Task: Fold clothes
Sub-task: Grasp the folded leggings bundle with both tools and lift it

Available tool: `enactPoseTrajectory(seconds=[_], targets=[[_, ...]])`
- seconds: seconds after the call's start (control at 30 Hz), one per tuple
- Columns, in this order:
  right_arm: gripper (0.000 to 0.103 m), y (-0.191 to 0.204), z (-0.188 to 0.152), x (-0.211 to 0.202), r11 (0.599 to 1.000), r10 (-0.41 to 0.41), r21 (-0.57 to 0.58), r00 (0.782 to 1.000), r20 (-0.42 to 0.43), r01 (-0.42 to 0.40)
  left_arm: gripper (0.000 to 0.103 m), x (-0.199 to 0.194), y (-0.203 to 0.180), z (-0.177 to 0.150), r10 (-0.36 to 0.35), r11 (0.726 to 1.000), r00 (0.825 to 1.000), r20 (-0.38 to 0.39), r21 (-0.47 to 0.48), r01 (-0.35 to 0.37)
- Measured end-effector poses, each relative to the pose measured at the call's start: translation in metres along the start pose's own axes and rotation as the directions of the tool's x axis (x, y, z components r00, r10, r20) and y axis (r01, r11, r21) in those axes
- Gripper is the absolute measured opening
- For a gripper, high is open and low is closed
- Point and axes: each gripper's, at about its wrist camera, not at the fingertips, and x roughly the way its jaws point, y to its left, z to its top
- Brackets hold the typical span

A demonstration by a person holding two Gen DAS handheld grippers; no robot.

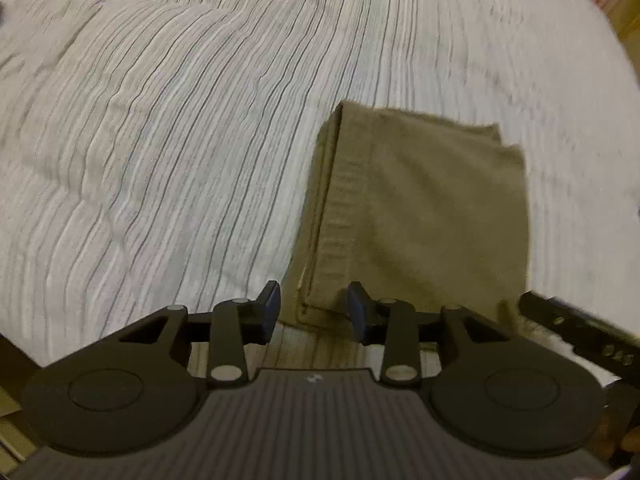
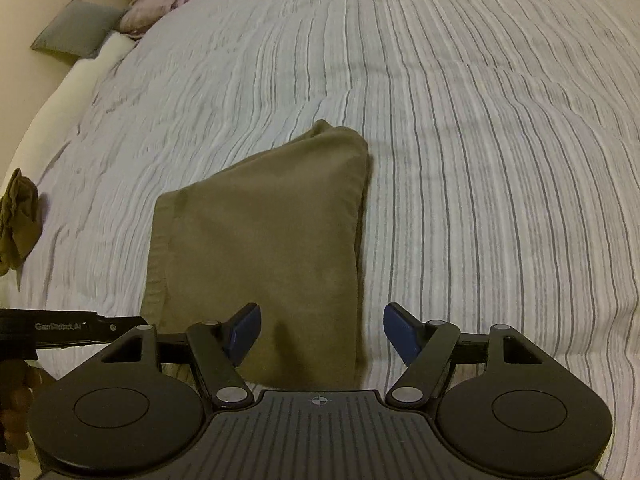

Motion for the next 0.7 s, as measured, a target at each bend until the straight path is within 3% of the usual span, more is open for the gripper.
enactPoseTrajectory(seconds=[0.13, 0.27, 0.57, 0.7], targets=[[0.071, -0.014, -0.002, 0.002, 0.996, 0.06, 0.07, 0.998, 0.008, -0.06, 0.042, 0.0, 0.028, 0.009, -0.161, 0.984, 0.985, 0.061, -0.069, 0.165], [0.071, -0.029, 0.006, 0.003, 0.983, 0.106, 0.146, 0.993, 0.045, -0.111, 0.048, 0.009, 0.056, 0.021, -0.305, 0.941, 0.945, 0.117, -0.116, 0.318], [0.071, -0.044, 0.016, 0.03, 0.945, 0.193, 0.256, 0.979, 0.063, -0.203, 0.05, 0.073, 0.079, 0.036, -0.423, 0.88, 0.903, 0.068, -0.204, 0.428], [0.071, -0.049, 0.014, 0.046, 0.927, 0.219, 0.299, 0.974, 0.054, -0.225, 0.052, 0.084, 0.088, 0.033, -0.493, 0.835, 0.867, 0.074, -0.238, 0.496]])
